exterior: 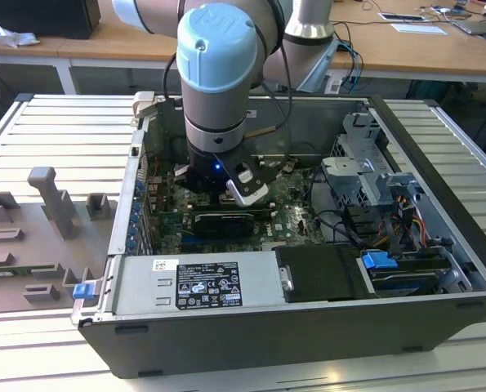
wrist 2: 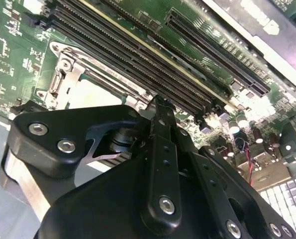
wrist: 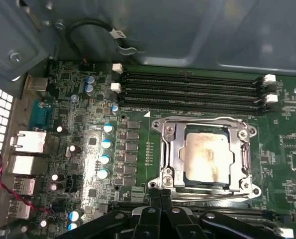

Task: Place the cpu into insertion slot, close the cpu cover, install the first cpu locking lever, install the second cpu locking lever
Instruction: 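Install the second cpu locking lever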

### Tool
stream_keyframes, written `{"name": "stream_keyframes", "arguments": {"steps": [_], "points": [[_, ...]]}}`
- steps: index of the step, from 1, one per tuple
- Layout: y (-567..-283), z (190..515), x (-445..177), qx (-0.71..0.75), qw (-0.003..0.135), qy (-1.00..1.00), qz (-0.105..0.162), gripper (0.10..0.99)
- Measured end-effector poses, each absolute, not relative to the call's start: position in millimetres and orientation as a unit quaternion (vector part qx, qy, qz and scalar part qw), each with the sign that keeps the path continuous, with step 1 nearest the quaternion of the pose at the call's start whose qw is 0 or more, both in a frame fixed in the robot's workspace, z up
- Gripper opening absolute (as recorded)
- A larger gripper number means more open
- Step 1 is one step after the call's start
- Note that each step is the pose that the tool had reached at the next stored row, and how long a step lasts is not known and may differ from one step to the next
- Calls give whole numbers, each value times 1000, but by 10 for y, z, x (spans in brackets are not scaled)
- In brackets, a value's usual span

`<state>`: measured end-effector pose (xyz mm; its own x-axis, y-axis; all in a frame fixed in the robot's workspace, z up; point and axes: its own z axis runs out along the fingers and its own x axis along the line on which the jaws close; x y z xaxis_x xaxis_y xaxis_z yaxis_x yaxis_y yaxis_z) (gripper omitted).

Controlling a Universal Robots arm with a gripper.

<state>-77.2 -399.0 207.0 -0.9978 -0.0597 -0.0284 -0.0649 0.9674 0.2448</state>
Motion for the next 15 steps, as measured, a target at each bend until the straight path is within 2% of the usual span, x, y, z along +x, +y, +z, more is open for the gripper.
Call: {"name": "stream_keyframes", "arguments": {"steps": [5, 15], "points": [[-3992, 2006, -796, -32, 11, 990, 140, 106], [-3992, 1968, -834, -32, 13, 989, 147, 106]]}}
